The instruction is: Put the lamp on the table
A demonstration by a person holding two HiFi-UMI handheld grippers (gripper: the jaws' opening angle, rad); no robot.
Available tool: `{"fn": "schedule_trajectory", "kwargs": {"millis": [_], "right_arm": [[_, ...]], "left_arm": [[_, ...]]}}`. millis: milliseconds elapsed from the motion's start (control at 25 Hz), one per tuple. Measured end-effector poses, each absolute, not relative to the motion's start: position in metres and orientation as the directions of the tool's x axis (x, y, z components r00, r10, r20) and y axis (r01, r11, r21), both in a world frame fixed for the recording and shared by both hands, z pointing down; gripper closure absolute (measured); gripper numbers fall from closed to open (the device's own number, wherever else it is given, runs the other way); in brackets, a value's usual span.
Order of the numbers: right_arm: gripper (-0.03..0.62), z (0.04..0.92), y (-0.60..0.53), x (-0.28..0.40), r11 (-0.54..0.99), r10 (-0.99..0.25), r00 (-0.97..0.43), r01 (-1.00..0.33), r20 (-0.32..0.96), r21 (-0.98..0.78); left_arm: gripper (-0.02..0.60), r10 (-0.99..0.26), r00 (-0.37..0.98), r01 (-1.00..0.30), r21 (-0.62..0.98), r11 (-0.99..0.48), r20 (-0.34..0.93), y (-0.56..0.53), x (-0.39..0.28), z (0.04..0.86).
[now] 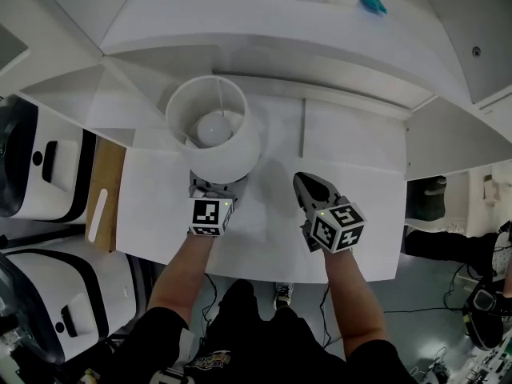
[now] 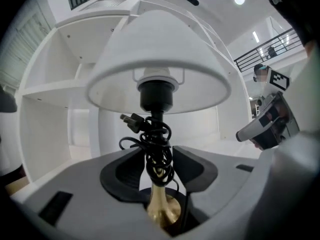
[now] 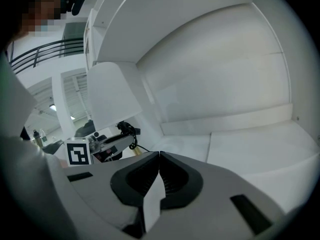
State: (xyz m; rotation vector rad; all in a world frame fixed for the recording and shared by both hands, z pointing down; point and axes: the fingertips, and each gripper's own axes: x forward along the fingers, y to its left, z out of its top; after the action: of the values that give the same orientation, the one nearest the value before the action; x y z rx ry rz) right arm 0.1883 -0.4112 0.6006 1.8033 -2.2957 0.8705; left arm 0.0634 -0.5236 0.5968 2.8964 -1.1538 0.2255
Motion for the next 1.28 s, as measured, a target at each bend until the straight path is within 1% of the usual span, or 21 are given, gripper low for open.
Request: {"fn": "schedule_trajectory", "kwargs": {"millis": [240,360,400,440,480,520,560,800,1000,1280], "right_arm": [[0.568,0.584,-0.39,0.18,0.184,-0.861,-0.332,-0.91,0.386,-0.373],[0.569,0.578,-0.375,0.177,0.204,-0.854,-0.349,-0.907,0.385,-0.369],[0.569,0.577,-0.372,0.177,0.212,-0.853,-0.355,-0.905,0.382,-0.368],[0.568,0.575,-0.369,0.176,0.221,-0.853,-0.362,-0.903,0.377,-0.368],[0.568,0.573,-0.366,0.175,0.231,-0.852,-0.37,-0.901,0.371,-0.367],[0.568,0.57,-0.362,0.173,0.242,-0.851,-0.378,-0.899,0.365,-0.366],[0.568,0.566,-0.356,0.172,0.252,-0.85,-0.385,-0.897,0.36,-0.364],[0.568,0.536,-0.308,0.167,0.311,-0.848,-0.419,-0.889,0.323,-0.336],[0.569,0.516,-0.264,0.162,0.353,-0.843,-0.45,-0.876,0.294,-0.328],[0.568,0.502,-0.206,0.151,0.416,-0.818,-0.507,-0.848,0.272,-0.329]], "left_arm": [[0.414,-0.723,0.672,-0.727,-0.044,-0.685,0.159,-0.484,0.038,0.589],[0.415,-0.727,0.661,-0.738,-0.015,-0.675,0.186,-0.457,0.029,0.586],[0.424,-0.725,0.66,-0.738,-0.009,-0.675,0.199,-0.449,0.027,0.585],[0.464,-0.722,0.658,-0.738,-0.009,-0.675,0.214,-0.442,0.026,0.583],[0.534,-0.718,0.657,-0.736,-0.012,-0.677,0.228,-0.434,0.025,0.581],[0.561,-0.712,0.66,-0.732,-0.012,-0.682,0.241,-0.426,0.025,0.578],[0.572,-0.703,0.666,-0.725,-0.005,-0.688,0.25,-0.416,0.026,0.574],[0.575,-0.659,0.689,-0.704,0.058,-0.708,0.302,-0.348,0.035,0.549],[0.575,-0.622,0.698,-0.701,0.16,-0.695,0.356,-0.286,0.036,0.539],[0.575,-0.648,0.677,-0.719,0.127,-0.683,0.349,-0.209,0.026,0.515]]}}
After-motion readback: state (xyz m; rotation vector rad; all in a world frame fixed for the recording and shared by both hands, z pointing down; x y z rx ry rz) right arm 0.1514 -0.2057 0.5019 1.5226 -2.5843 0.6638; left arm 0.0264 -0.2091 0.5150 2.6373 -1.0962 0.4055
